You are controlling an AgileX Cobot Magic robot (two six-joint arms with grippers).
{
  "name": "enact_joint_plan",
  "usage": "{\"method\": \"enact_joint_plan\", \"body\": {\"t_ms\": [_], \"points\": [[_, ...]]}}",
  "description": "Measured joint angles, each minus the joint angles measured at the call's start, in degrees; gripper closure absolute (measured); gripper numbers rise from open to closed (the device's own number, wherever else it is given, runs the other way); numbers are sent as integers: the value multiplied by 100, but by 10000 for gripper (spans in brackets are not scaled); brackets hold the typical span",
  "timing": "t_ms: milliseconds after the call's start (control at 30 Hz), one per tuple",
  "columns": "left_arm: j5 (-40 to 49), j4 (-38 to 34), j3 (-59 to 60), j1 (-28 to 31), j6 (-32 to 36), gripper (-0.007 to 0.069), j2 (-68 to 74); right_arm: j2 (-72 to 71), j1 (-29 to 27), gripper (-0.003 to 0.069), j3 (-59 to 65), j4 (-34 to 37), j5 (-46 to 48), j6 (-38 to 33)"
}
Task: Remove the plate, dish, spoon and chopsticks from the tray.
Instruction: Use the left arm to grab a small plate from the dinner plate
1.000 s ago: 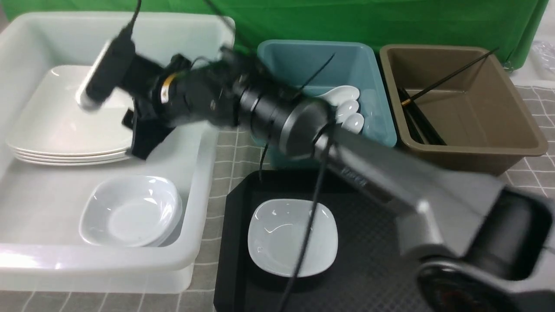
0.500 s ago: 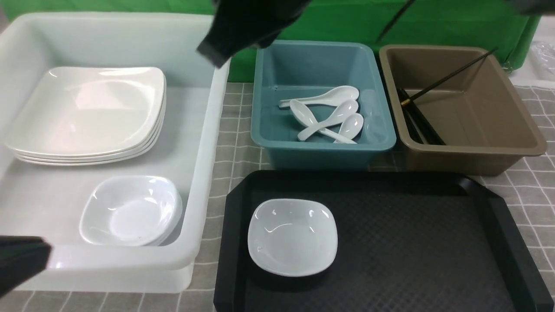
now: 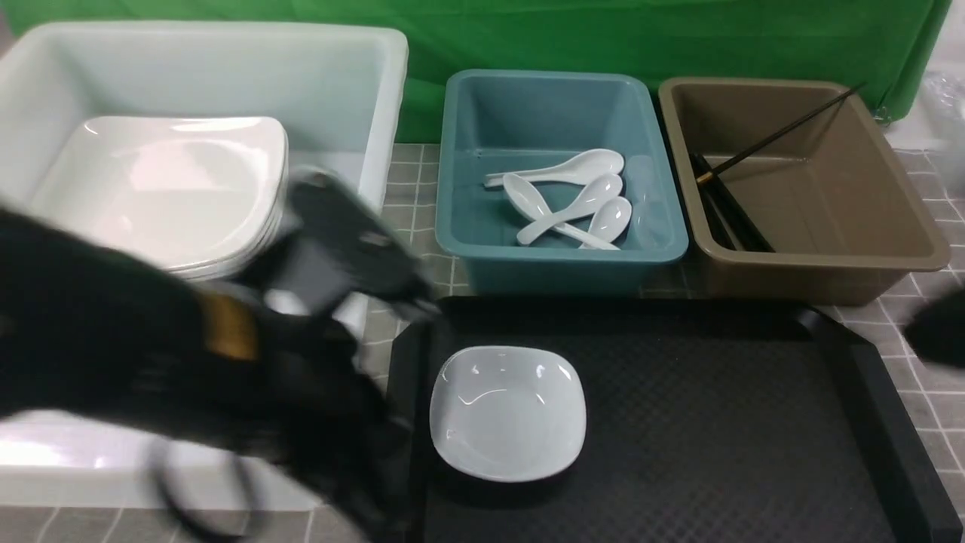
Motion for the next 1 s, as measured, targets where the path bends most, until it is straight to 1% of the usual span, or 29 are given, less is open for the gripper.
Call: {"method": "enact_joint_plan", "body": {"t_ms": [100,200,267,400,533,633,700,733,800,867,967,1000], "points": [[-381,366,-410,-621,-513,620,1002,-728,0,587,777,-4,-23,356],[-486,737,-914,-968,-859,601,1830,-1415,0,587,1257,2,-23,539],[-474,980,-1280,-1082,-1015,564,2381,-1747,0,587,1381,2,-23,622],[-469,1201,-1834,-1061,-1405,449,3115,-2245,0,587,1438,42,-42,663],[-502,1287,-2215,-866,-1724,279,3670,-2466,0,587,1438,68,-42,689],[-542,1328,-2334,-767,-1813,194,3956,-2486,0,587,1438,81,-42,714],[-572,1428,-2352,-737,-1954,160,4128,-2486,0,587,1438,87,-42,714],[-588,1544,-2360,-719,-2073,150,4248,-2486,0,587,1438,87,-42,714],[-624,1792,-2376,-705,-2231,154,4377,-2486,0,587,1438,89,-42,709],[-656,1819,-2389,-706,-2289,164,4391,-2486,0,587,1438,89,-42,709],[-692,1860,-2400,-719,-2312,267,4413,-2486,0,586,1442,89,-42,656],[-664,1869,-2400,-744,-2322,317,4406,-2486,0,585,1442,89,-42,644]]}}
